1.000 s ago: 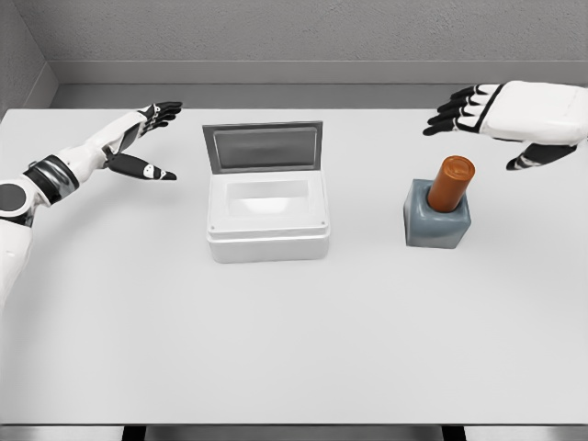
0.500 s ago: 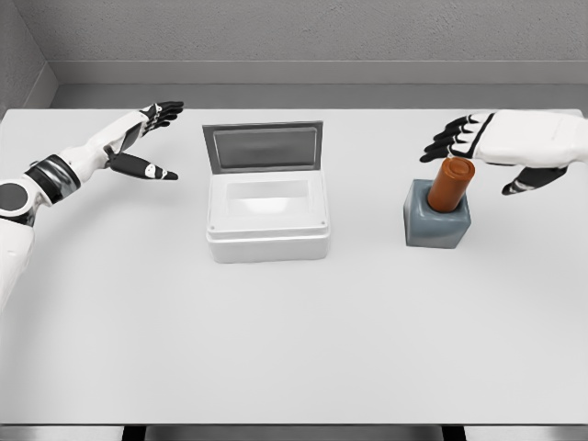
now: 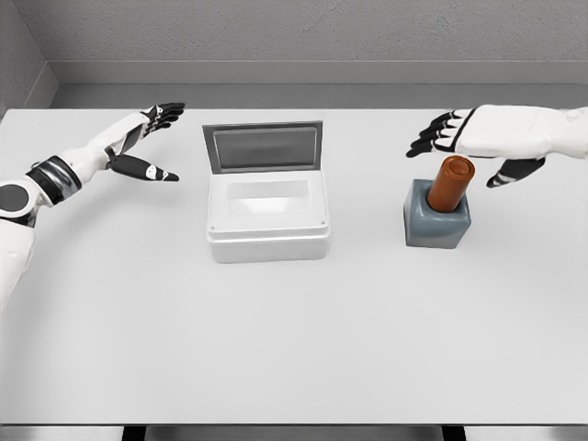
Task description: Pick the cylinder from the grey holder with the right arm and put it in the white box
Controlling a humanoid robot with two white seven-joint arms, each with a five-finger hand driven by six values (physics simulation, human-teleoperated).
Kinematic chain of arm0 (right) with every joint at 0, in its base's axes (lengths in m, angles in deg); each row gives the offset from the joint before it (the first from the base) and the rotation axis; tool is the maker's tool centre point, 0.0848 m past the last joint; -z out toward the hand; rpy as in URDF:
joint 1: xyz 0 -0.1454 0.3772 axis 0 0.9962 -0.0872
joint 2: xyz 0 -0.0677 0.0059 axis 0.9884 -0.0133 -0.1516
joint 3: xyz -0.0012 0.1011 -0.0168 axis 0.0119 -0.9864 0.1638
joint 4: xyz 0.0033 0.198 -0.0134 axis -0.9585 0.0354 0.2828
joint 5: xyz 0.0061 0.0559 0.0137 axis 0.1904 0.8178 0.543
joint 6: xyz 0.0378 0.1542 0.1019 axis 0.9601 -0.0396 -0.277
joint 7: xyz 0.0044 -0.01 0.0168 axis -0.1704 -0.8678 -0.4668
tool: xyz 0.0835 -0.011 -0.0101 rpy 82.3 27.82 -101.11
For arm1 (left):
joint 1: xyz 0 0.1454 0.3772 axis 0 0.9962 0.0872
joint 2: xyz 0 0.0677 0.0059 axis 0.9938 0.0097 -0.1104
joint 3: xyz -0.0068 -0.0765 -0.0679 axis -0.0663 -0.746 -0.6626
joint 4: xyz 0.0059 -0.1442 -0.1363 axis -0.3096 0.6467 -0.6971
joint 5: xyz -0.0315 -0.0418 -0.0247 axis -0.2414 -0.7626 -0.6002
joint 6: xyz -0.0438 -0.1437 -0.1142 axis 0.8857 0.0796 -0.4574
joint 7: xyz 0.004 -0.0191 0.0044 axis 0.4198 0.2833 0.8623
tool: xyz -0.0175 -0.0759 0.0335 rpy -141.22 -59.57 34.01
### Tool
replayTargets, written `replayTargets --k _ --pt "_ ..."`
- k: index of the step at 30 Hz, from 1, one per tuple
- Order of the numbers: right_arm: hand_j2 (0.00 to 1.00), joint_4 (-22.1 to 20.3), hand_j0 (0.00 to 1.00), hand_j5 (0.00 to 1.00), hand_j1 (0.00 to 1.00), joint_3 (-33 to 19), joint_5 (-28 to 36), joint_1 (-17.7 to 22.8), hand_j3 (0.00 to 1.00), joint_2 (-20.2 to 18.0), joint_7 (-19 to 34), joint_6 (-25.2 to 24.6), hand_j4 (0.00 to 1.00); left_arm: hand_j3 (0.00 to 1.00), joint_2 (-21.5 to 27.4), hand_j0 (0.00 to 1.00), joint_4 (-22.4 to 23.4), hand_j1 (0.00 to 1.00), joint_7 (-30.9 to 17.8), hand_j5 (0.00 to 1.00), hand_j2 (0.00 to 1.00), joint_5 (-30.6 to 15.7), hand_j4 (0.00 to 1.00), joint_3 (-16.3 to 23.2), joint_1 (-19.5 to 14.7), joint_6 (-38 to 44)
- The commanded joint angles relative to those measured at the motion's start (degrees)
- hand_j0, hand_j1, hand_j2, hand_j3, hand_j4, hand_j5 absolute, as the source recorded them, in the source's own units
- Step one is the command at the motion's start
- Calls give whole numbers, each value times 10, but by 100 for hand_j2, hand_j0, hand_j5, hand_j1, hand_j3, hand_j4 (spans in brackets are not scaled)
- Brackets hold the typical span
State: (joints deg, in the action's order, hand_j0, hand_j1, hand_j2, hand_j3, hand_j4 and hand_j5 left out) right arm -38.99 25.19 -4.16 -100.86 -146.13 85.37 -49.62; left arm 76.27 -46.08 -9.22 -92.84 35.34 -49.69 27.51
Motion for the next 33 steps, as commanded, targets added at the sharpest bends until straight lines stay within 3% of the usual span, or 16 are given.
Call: replayTargets --k 1,7,28,33 --pt "100 13 100 100 100 -1 3 0 100 13 3 0 100 100 0 100 0 100 0 100 100 -4 100 -1 0 1" --pt "100 31 100 100 100 -1 4 4 100 33 31 0 100 100 0 100 0 100 0 100 100 -4 100 0 0 1" --pt "100 31 100 100 100 -1 1 16 100 41 32 0 100 100 4 100 -1 100 0 100 100 -5 100 -2 -3 0" --pt "100 57 100 100 100 -2 3 17 100 53 30 0 100 100 5 100 -1 100 0 100 100 -6 100 -3 -4 -1"
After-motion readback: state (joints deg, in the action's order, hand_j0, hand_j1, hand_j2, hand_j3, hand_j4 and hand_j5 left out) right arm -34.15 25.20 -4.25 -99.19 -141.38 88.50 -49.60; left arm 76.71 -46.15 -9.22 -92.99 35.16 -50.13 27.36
